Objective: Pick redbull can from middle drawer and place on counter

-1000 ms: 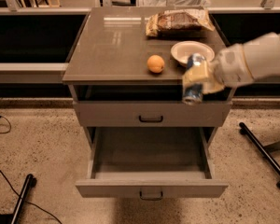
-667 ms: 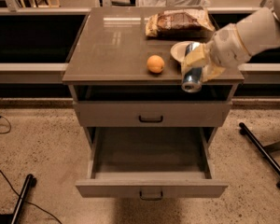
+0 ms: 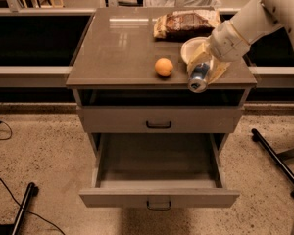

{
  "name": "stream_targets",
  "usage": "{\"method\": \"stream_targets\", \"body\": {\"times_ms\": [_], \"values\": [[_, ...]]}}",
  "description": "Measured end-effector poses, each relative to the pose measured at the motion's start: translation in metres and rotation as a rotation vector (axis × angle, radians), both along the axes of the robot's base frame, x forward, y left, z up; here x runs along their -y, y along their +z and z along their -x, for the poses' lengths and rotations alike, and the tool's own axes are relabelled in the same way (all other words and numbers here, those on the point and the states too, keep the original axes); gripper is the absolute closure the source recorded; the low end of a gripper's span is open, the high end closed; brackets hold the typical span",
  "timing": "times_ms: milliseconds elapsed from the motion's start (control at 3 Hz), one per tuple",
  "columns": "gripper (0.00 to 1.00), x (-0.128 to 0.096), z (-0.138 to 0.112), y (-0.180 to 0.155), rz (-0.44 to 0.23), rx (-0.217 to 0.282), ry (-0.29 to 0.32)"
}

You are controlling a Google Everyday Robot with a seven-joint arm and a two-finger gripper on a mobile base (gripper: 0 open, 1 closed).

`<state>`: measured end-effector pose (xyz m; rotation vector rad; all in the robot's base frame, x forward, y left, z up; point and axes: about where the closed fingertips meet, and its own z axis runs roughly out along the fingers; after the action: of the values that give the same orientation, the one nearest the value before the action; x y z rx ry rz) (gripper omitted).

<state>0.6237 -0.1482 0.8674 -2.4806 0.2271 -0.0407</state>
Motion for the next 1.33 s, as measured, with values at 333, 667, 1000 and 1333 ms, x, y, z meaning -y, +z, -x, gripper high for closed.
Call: {"method": "stream_targets", "body": {"times_ms": [333,667,1000,1333], "values": [[1.0,-0.001,0.0,0.001,-0.002,0.004,0.002],[1.0,-0.02,-0.017,0.013,-0.052,0.028,0.028],[1.0,-0.065,-0.05,0.034,-0.111,0.057,0.054],[1.0,-0.115,-0.08,0.044,-0.176,0.048,0.026]]}}
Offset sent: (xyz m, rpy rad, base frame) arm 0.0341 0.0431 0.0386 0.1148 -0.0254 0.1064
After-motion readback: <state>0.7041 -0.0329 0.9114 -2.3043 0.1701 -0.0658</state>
